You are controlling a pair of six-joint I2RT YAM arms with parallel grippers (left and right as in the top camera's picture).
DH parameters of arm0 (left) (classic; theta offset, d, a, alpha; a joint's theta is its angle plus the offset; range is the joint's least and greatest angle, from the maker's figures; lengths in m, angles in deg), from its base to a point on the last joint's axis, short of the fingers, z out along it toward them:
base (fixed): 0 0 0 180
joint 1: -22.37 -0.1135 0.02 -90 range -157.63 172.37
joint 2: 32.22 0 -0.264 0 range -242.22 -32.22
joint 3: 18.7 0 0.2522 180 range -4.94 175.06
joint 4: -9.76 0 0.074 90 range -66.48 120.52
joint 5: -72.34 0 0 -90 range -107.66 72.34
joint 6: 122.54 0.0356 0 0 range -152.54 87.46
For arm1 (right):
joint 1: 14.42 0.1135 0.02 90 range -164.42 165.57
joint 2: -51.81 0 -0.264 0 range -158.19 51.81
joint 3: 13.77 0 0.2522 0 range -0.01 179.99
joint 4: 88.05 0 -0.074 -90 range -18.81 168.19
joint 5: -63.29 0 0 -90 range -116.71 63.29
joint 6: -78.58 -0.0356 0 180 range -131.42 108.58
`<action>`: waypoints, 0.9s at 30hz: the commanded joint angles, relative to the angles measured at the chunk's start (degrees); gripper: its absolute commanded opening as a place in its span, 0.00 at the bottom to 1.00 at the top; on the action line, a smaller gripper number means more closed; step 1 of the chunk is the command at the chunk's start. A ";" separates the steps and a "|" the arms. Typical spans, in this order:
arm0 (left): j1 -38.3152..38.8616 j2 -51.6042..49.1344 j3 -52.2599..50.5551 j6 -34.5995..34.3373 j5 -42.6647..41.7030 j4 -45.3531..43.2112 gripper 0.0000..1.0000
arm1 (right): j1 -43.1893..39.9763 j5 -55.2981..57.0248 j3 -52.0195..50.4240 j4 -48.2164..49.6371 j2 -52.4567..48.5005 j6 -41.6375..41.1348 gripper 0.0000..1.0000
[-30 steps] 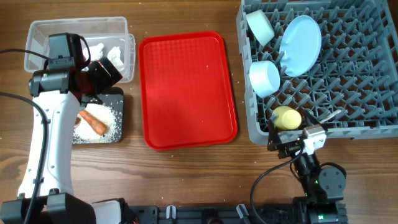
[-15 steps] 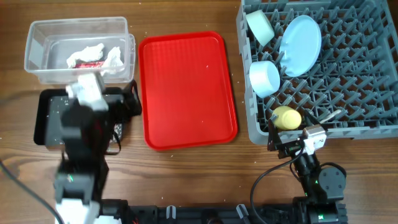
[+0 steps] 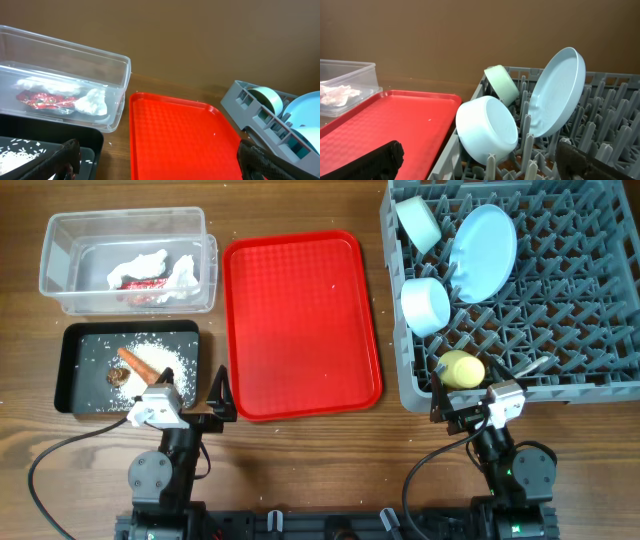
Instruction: Sort waste into correct bins and load items into the dishwasher rack
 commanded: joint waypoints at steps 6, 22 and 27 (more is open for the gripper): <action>-0.07 2.05 -2.12 0.09 -0.07 1.42 1.00 | 0.24 -0.04 -0.11 0.13 0.24 -0.59 1.00; -0.07 2.05 -2.12 0.09 -0.07 1.42 1.00 | 0.24 -0.04 -0.11 0.13 0.26 -0.61 1.00; -0.07 2.05 -2.12 0.11 -0.07 1.42 1.00 | 0.24 -0.04 -0.11 0.13 0.26 -0.59 1.00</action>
